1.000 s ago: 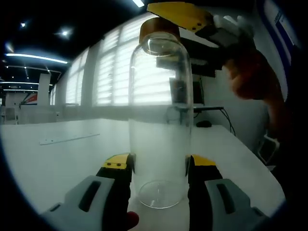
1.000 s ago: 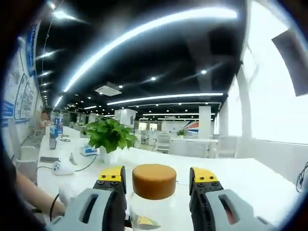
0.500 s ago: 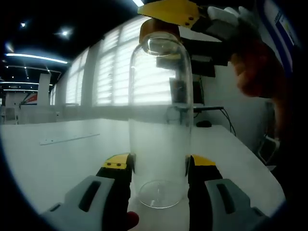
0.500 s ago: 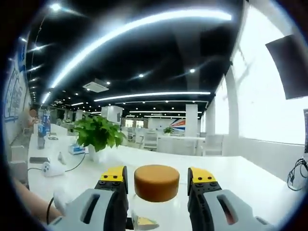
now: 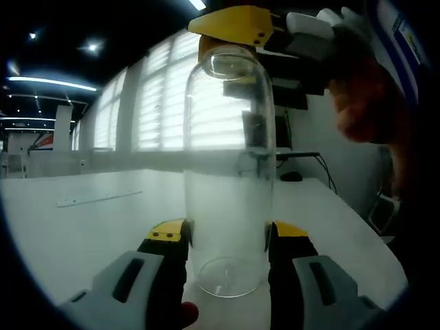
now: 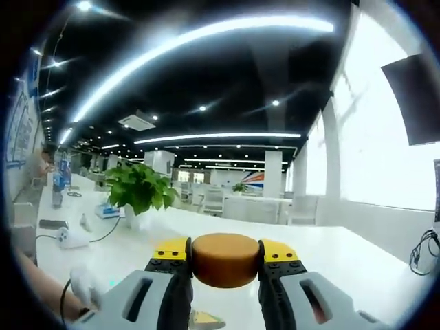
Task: Open cup lid place lid on tabletop
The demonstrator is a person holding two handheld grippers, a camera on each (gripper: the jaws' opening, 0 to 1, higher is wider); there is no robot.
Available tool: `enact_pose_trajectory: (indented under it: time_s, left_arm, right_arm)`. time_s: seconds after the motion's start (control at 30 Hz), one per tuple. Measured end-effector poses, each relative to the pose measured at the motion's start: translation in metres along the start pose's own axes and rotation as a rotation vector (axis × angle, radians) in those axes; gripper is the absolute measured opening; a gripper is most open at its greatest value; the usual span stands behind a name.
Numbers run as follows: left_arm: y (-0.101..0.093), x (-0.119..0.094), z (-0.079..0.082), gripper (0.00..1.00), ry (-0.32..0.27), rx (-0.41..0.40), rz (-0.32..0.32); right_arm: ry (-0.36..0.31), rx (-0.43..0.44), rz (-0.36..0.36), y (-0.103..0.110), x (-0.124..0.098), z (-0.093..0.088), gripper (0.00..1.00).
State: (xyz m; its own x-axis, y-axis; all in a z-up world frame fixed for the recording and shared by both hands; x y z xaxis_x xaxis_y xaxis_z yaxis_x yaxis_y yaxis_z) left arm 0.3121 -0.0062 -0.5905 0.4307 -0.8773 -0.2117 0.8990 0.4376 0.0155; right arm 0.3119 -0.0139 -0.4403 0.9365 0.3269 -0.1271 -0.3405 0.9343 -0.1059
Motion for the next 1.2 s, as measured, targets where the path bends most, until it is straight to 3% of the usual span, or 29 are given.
enact_pose_trajectory:
  time_s: [0.37, 0.6, 1.2]
  left_arm:
    - [-0.0007, 0.0005, 0.0003, 0.36, 0.001, 0.002, -0.002]
    - [-0.0009, 0.0006, 0.0002, 0.36, 0.001, 0.004, -0.003]
    - [-0.0018, 0.0, -0.0007, 0.36, 0.002, 0.007, -0.007]
  right_arm:
    - [-0.018, 0.011, 0.091, -0.0006, -0.0016, 0.0005, 0.32]
    - [0.007, -0.022, 0.164, 0.0003, -0.0009, 0.0015, 0.32]
    - [0.021, -0.053, 0.503, 0.0036, -0.0007, -0.0005, 0.32]
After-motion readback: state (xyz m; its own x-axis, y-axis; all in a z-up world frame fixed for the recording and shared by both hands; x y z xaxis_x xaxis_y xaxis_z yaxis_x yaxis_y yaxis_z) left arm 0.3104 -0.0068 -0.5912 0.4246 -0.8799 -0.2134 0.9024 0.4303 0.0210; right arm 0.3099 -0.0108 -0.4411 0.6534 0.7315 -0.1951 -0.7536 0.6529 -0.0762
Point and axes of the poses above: the point that each gripper's makers call its tool centre point, and the gripper's own axes: x roughly forward along the fingers, y roughly to its left, z roughly out of its top, the point moved 2 cm from there along -x, roughly backward along the fingers, and after that the axes turned 13 degrees about y, right-handed, at the moved point
